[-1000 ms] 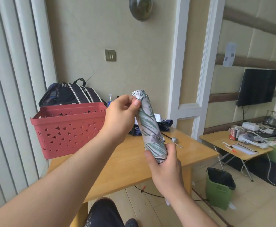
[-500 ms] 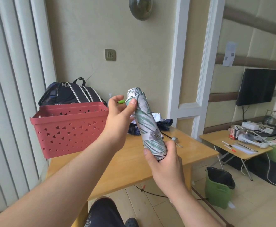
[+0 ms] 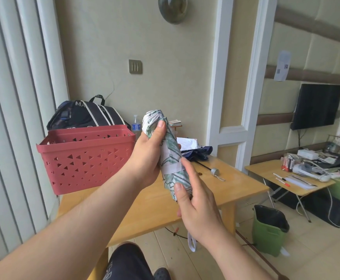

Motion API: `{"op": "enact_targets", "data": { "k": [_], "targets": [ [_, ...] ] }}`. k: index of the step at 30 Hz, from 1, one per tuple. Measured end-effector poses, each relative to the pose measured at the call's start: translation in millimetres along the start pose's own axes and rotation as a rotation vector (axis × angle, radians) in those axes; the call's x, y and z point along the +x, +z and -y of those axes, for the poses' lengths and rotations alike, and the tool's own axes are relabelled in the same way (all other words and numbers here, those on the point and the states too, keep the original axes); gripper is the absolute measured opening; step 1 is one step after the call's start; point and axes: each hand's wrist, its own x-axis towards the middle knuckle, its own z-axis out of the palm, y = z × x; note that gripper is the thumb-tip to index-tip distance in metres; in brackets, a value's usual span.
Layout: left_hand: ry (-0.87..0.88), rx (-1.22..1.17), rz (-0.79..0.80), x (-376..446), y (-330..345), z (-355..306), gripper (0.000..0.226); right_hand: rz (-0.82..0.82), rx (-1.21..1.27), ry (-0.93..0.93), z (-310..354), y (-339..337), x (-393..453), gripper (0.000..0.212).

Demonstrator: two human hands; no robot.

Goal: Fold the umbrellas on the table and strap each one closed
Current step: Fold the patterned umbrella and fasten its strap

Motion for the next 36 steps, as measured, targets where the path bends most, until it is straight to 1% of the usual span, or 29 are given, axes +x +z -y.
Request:
{"op": "enact_targets", "data": {
  "k": [3, 5, 6, 7, 9, 11, 13, 16, 18, 21, 26, 29, 31, 33, 36],
  "targets": [
    [-0.001, -0.001, -0.019, -0.4, 2.7, 0.3, 0.044, -0.040, -0.009, 0.027, -5.2, 1.7, 0.1, 0.064],
    [-0.007, 0.046, -0.022, 0.8, 4.4, 1.4, 0.044, -0.026, -0.028, 0.043, -8.4, 1.6, -0.3, 0.070],
    [-0.028, 0.065, 0.004, 2.4, 3.8, 1.1, 0.046, -0.012, -0.004, 0.054, -8.4, 0.9, -0.9, 0.069],
    [-0.061, 0.077, 0.058, 4.4, 1.9, 0.3, 0.050, -0.004, 0.065, 0.078, -6.9, 0.3, -1.0, 0.065],
    [-0.125, 0.106, 0.202, 6.3, -3.8, -2.0, 0.062, -0.001, 0.310, 0.166, -1.7, -2.1, -1.6, 0.050],
    [-0.127, 0.143, 0.309, 6.1, -11.7, 1.2, 0.060, -0.017, 0.557, 0.262, 4.3, -6.0, -0.6, 0.043],
    [-0.112, 0.171, 0.337, 3.5, -19.2, 9.0, 0.050, -0.017, 0.675, 0.310, 9.1, -8.9, 1.9, 0.041],
    [-0.150, 0.172, 0.355, -5.0, -25.7, 22.0, 0.044, -0.006, 0.767, 0.345, 13.8, -10.5, 6.0, 0.039],
    [-0.171, 0.185, 0.364, -9.3, -27.0, 27.0, 0.043, 0.001, 0.790, 0.355, 15.2, -10.2, 7.0, 0.040],
    [-0.196, 0.171, 0.393, -13.1, -22.6, 33.7, 0.050, 0.017, 0.800, 0.363, 16.3, -9.4, 7.5, 0.039],
    [-0.301, 0.114, 0.279, -15.3, -10.9, 43.3, 0.049, 0.010, 0.746, 0.422, 15.5, -5.9, 8.3, 0.023],
    [-0.283, 0.120, 0.212, -12.4, -10.2, 52.6, 0.049, 0.005, 0.716, 0.447, 15.7, -5.8, 8.2, 0.021],
    [-0.257, 0.142, 0.201, -13.4, -9.3, 57.6, 0.043, 0.008, 0.712, 0.449, 16.1, -6.2, 8.6, 0.019],
    [-0.220, 0.167, 0.216, -16.0, -9.0, 59.5, 0.039, 0.003, 0.708, 0.452, 17.0, -6.1, 9.4, 0.018],
    [-0.194, 0.166, 0.255, -13.7, -12.0, 52.4, 0.038, 0.014, 0.722, 0.453, 18.7, -7.5, 10.3, 0.023]
  ]
}}
